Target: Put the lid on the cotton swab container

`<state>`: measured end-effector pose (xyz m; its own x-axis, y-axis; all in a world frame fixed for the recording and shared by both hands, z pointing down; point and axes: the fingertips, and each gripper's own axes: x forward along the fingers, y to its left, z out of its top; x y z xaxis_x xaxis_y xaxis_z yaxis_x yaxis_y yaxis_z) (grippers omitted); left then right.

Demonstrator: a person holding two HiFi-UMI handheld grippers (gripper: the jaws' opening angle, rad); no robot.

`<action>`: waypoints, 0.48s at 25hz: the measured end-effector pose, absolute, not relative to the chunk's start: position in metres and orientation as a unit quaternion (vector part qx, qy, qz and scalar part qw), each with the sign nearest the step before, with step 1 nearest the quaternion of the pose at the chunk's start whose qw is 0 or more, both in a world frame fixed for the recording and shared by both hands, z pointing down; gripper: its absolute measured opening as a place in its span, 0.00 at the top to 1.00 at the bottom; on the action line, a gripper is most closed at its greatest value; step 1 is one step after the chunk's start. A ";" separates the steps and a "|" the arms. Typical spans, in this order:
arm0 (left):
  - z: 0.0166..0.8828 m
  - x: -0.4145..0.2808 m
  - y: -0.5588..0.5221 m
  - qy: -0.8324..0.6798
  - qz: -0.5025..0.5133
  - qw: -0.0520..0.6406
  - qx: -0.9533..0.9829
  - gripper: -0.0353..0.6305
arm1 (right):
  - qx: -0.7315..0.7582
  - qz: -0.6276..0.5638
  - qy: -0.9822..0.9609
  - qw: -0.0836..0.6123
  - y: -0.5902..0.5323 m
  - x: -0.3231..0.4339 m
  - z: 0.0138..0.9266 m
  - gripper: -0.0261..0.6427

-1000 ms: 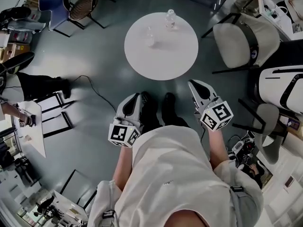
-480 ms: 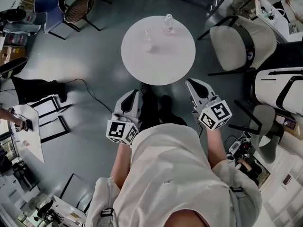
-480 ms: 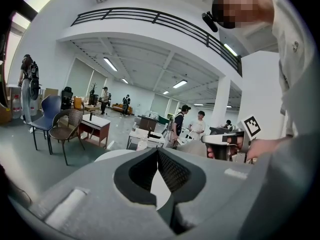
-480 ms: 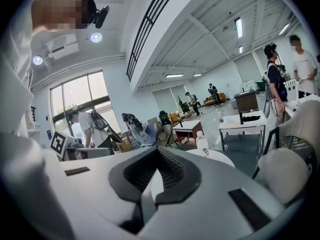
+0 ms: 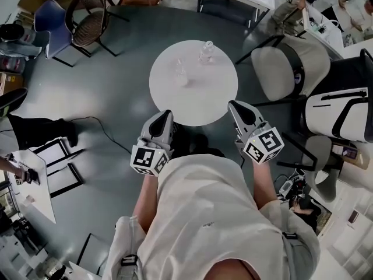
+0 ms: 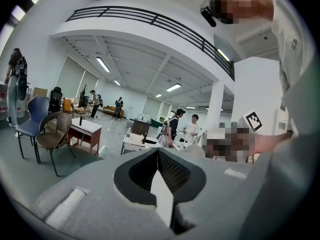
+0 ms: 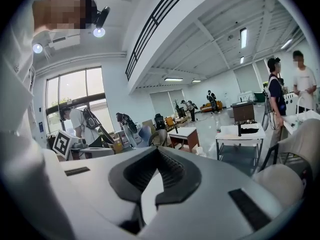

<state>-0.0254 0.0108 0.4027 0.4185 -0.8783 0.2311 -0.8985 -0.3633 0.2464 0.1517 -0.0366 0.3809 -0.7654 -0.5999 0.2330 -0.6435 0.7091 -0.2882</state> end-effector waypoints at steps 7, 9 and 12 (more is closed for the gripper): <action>0.397 -0.071 -0.033 -0.514 0.027 0.157 0.843 0.93 | 0.356 0.174 -0.916 0.070 -0.072 0.102 0.374 0.95; 0.400 -0.085 -0.042 -0.508 0.028 0.158 0.846 0.93 | 0.360 0.169 -0.914 0.079 -0.079 0.087 0.378 0.95; 0.408 -0.105 -0.056 -0.500 0.028 0.164 0.850 0.93 | 0.366 0.167 -0.911 0.090 -0.089 0.066 0.383 0.95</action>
